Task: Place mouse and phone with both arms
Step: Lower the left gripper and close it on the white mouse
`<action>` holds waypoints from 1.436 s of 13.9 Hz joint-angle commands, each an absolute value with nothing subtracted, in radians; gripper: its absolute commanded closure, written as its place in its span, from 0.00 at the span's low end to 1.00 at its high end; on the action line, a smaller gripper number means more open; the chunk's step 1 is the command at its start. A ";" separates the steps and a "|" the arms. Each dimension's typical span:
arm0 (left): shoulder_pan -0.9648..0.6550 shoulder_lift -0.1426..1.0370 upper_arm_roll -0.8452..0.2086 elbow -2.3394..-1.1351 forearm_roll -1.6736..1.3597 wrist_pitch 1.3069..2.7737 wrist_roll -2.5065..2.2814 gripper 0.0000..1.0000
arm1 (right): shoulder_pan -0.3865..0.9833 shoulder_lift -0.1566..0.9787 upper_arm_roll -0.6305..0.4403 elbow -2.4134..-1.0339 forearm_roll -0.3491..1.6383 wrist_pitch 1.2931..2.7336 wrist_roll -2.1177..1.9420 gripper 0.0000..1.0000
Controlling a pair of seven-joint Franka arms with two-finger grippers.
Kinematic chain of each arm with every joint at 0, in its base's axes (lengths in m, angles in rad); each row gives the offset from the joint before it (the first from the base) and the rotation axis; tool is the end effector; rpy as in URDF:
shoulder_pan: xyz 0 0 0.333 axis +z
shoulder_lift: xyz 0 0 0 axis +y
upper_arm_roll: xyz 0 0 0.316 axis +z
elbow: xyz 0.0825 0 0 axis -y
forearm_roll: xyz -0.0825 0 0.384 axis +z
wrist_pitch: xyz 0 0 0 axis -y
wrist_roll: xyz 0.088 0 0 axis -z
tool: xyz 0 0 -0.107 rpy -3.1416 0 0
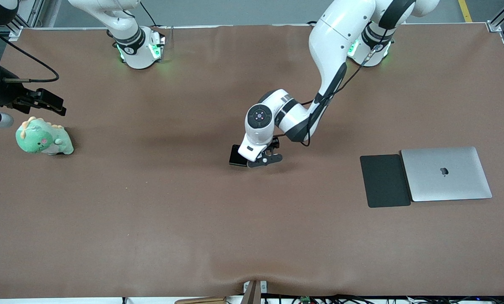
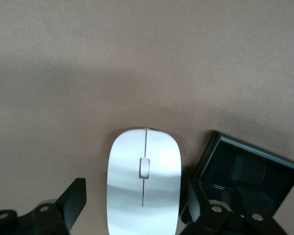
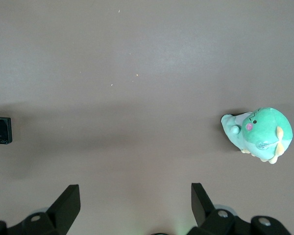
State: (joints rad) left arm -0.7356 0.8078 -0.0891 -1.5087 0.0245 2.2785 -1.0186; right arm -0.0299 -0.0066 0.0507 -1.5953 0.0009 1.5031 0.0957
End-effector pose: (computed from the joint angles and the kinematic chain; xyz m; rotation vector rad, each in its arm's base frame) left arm 0.4879 -0.5126 0.1832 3.1236 0.3196 -0.0912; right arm 0.5442 0.0115 0.6110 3.1321 -0.1173 -0.1341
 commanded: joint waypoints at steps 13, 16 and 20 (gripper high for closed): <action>-0.755 0.824 -0.081 -1.513 0.054 2.298 -1.032 0.52 | -0.035 0.008 0.063 -1.597 0.002 1.500 0.106 0.00; -0.742 0.804 -0.075 -1.506 0.064 2.283 -0.996 0.68 | -0.025 0.021 0.066 -1.597 0.005 1.508 0.110 0.00; -0.698 0.741 -0.072 -1.502 0.103 2.212 -0.933 0.77 | 0.040 0.066 0.067 -1.594 0.012 1.529 0.112 0.00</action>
